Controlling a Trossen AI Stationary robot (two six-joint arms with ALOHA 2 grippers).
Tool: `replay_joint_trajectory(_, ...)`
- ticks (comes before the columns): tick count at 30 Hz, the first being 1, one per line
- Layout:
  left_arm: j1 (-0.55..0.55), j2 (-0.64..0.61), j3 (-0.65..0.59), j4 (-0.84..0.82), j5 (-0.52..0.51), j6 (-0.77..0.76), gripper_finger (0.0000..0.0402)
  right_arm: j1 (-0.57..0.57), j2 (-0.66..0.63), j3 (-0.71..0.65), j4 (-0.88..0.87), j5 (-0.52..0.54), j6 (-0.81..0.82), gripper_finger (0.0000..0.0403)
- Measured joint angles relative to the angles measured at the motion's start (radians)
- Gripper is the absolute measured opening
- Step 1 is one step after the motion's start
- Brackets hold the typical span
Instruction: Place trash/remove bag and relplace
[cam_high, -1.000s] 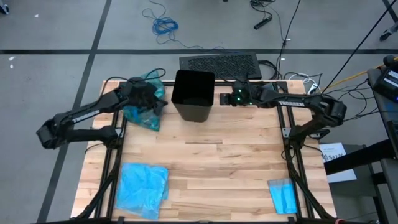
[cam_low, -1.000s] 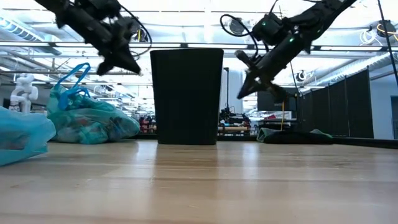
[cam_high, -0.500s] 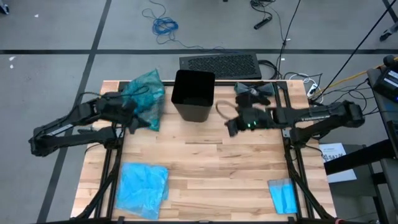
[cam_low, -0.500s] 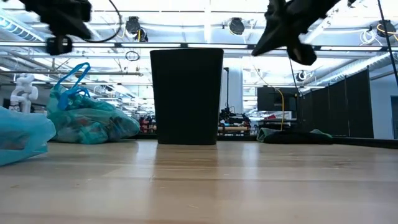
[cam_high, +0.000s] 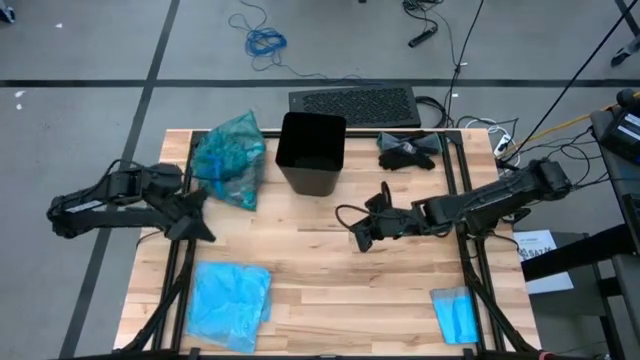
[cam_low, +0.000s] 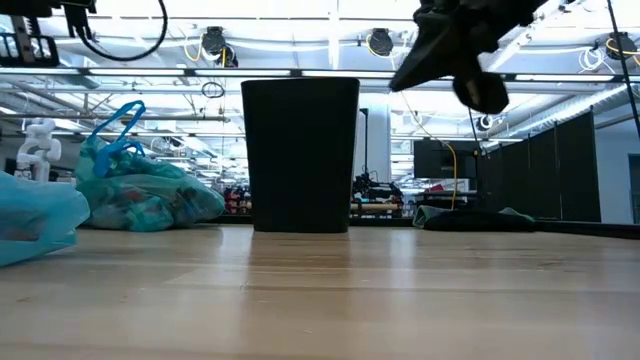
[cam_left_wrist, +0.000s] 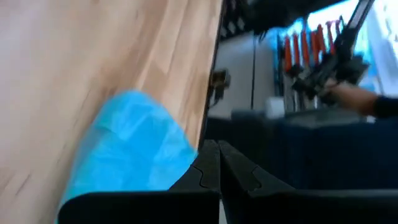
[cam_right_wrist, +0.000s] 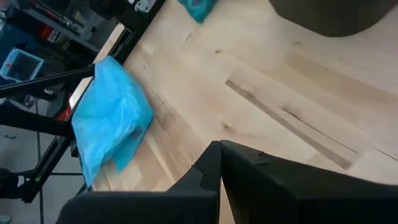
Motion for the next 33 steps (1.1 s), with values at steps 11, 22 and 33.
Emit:
replay_joint_trajectory(11, -0.112, 0.268, -0.032, 0.007, 0.01, 0.176, 0.0, -0.011, 0.115, 0.0, 0.194, -0.036, -0.047, 0.0)
replay_joint_trajectory(22, -0.344, 0.52, -0.032, 0.143, 0.014, 0.203, 0.0, -0.001, 0.134, 0.0, 0.212, -0.042, -0.072, 0.0)
replay_joint_trajectory(33, -0.447, 0.776, -0.032, 0.265, -0.226, 0.227, 0.0, -0.002, 0.134, 0.0, 0.201, 0.042, -0.078, 0.0)
